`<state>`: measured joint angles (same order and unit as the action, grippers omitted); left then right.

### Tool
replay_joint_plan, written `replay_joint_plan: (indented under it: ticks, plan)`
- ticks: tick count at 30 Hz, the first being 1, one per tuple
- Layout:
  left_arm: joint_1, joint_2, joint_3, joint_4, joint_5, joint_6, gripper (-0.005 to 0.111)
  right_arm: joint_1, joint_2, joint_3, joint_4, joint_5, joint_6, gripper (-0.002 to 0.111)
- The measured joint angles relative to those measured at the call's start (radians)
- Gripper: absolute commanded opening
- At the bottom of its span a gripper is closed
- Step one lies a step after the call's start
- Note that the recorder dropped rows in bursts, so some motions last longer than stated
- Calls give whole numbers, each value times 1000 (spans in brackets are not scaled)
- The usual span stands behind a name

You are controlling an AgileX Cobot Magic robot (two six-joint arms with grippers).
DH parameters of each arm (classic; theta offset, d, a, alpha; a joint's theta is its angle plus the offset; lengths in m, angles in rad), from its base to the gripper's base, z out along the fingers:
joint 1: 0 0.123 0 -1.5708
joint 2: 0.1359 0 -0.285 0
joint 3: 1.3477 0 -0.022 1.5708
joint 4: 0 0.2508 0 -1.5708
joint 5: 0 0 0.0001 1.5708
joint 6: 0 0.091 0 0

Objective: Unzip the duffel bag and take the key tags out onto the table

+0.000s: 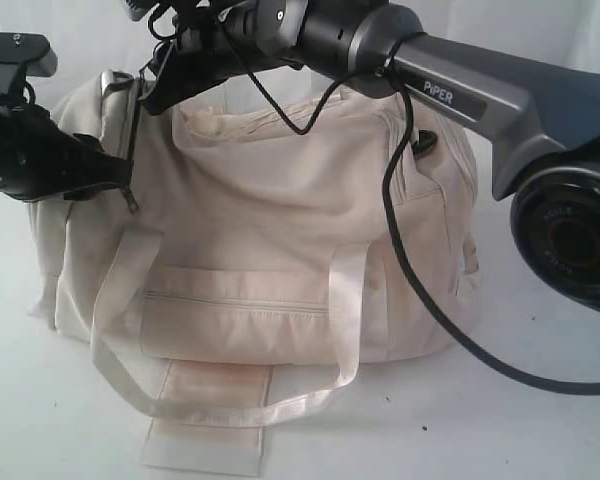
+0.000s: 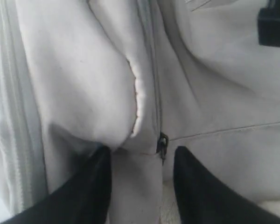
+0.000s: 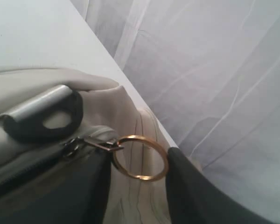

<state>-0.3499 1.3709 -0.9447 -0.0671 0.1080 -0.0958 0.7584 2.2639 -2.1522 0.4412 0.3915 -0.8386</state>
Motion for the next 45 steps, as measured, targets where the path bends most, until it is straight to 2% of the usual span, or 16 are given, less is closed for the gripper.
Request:
replay_joint_plan:
  ticks: [5, 14, 19, 21, 23, 27, 29, 40, 45]
  plan:
    - [0, 20, 0, -18, 42, 0, 0, 0, -2, 0, 0, 2, 0, 0]
    - [0, 20, 0, -23, 211, 2, 0, 0, -2, 0, 0, 2, 2, 0]
    - [0, -4, -2, -23, 225, 15, 0, 0, -2, 0, 0, 4, 4, 0]
    - [0, -36, -18, -23, 225, 19, 6, 0, -2, 0, 0, 8, 5, 0]
    - [0, -74, -43, -23, 227, 28, 20, 0, -2, 0, 0, 11, 5, 0]
    - [0, -119, -93, -23, 222, 72, 55, 0, -2, 0, 0, 17, 8, 0]
    - [0, -122, -108, -23, 210, 96, 66, 0, -2, 0, 0, 17, 8, 0]
    - [0, 62, -111, 18, 37, 138, 67, 0, -2, 0, 2, 19, 25, 0]
    - [0, 119, -111, 26, -18, 169, 60, 0, -2, 0, 2, 23, 25, 0]
